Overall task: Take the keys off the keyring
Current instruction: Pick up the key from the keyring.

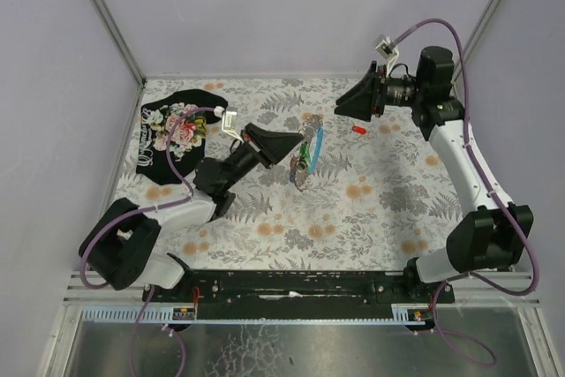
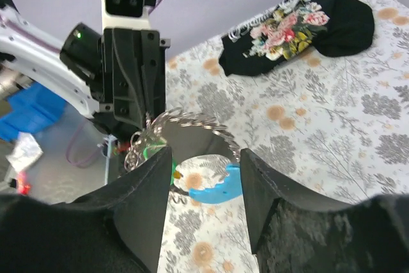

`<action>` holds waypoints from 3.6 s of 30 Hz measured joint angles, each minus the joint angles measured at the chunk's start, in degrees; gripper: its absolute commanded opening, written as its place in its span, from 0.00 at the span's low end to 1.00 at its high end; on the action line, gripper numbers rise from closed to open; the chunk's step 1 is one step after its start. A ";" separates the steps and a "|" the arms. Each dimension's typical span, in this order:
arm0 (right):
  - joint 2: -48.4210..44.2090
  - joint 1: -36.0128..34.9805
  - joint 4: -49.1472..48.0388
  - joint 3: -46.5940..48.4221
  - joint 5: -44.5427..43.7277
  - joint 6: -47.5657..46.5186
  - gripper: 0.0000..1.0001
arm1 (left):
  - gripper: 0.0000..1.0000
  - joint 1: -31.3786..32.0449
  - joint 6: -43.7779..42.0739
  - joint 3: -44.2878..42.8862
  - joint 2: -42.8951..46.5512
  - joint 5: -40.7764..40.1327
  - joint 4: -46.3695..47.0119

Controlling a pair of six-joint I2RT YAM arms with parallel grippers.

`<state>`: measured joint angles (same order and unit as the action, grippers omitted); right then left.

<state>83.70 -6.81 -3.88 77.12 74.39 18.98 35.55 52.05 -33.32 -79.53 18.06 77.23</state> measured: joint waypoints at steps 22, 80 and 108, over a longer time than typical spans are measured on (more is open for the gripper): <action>-7.21 -11.54 39.63 7.58 -3.28 -34.07 0.31 | 0.00 0.04 -5.29 -5.22 -4.04 10.01 8.24; -5.20 -13.00 44.30 10.80 -1.95 -45.48 0.00 | 0.00 6.32 -21.59 -5.22 -0.26 6.10 3.08; 7.82 -13.79 73.92 23.37 -24.90 -64.81 0.00 | 0.38 2.32 -34.53 0.15 15.50 10.43 -19.63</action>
<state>91.53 -20.60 70.04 100.49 49.50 -45.82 37.87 17.52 -33.17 -64.03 28.49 57.60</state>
